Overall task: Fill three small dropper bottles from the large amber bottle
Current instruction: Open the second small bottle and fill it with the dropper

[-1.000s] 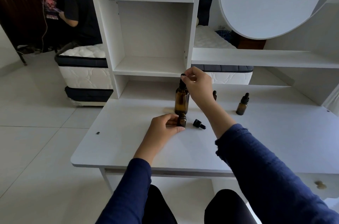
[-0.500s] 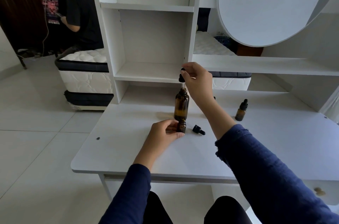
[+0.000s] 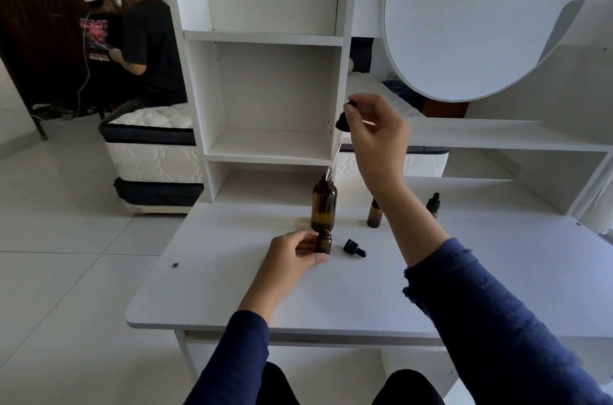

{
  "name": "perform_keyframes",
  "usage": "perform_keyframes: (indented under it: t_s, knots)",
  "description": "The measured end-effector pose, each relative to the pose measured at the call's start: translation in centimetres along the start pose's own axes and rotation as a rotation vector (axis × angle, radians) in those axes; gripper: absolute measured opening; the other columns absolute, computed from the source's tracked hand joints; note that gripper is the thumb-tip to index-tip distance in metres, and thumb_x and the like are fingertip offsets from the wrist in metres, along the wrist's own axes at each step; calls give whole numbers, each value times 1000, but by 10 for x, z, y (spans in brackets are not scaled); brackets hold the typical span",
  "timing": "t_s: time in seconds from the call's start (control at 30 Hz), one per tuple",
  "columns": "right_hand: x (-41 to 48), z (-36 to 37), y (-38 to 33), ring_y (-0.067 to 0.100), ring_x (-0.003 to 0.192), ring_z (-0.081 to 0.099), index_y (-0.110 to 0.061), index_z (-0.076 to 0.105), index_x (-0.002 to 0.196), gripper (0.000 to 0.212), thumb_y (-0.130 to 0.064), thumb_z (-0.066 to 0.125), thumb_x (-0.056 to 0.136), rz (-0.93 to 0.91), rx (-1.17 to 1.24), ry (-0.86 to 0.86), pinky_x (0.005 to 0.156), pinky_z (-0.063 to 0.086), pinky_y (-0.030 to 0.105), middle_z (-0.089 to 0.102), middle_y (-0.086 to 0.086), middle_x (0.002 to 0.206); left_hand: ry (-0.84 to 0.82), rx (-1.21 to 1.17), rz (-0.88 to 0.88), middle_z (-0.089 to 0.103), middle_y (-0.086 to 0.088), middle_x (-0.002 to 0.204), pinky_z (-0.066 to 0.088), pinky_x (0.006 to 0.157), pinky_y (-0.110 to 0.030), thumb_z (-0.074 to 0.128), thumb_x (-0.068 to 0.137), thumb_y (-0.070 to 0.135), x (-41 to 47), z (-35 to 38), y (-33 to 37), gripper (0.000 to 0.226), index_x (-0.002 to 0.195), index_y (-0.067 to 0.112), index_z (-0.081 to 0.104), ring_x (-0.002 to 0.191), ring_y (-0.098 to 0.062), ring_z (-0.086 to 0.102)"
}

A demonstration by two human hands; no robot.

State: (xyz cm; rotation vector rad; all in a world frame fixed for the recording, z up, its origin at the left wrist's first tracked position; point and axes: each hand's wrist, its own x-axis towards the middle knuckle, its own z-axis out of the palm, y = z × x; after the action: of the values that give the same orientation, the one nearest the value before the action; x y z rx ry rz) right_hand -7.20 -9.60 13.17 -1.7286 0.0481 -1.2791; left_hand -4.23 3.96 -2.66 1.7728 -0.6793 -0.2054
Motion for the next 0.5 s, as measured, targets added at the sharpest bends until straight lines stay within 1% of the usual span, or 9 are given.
perform_keyframes:
  t_s: [0.07, 0.13, 0.2, 0.33, 0.43, 0.5]
  knots:
    - [-9, -4, 3, 14, 78, 68, -10, 65, 94, 10, -7, 59, 86, 27, -7, -18, 73, 57, 24, 69, 4, 83, 0, 9, 2, 71, 7, 91, 49, 80, -10, 78, 72, 8, 0, 0, -1, 31, 100, 16, 67, 82, 5, 66]
    - [-19, -6, 8, 14, 77, 67, -11, 66, 91, 9, -6, 60, 85, 42, -16, -22, 73, 56, 22, 68, 1, 81, 6, 28, 7, 71, 7, 91, 49, 80, -9, 78, 72, 8, 0, 0, -2, 32, 102, 13, 67, 82, 5, 66]
    - [-28, -8, 12, 12, 76, 67, -12, 65, 89, 10, -4, 61, 84, 46, -29, -28, 73, 55, 21, 67, -2, 78, 9, 45, 14, 70, 9, 90, 48, 79, -6, 78, 73, 9, 0, 0, -2, 32, 102, 13, 67, 81, 8, 65]
    - [-40, -9, 21, 15, 77, 67, -12, 65, 88, 10, -4, 61, 84, 84, -33, -63, 75, 58, 33, 65, -7, 76, 5, 49, 24, 69, 12, 88, 46, 75, -3, 77, 74, 8, -1, 1, 0, 29, 100, 15, 67, 79, 12, 63]
    - [-46, -8, 23, 11, 76, 66, -14, 65, 87, 10, -5, 61, 84, 98, -59, -74, 75, 57, 33, 65, -9, 76, 7, 47, 27, 69, 11, 88, 47, 76, -3, 77, 73, 8, -1, 1, 0, 29, 99, 16, 67, 79, 11, 64]
    - [-48, -8, 24, 12, 77, 66, -12, 66, 88, 10, -5, 61, 84, 103, -60, -84, 75, 57, 32, 66, -7, 77, 8, 46, 25, 70, 11, 88, 47, 77, -4, 77, 73, 9, -1, 1, 0, 29, 99, 18, 67, 80, 10, 65]
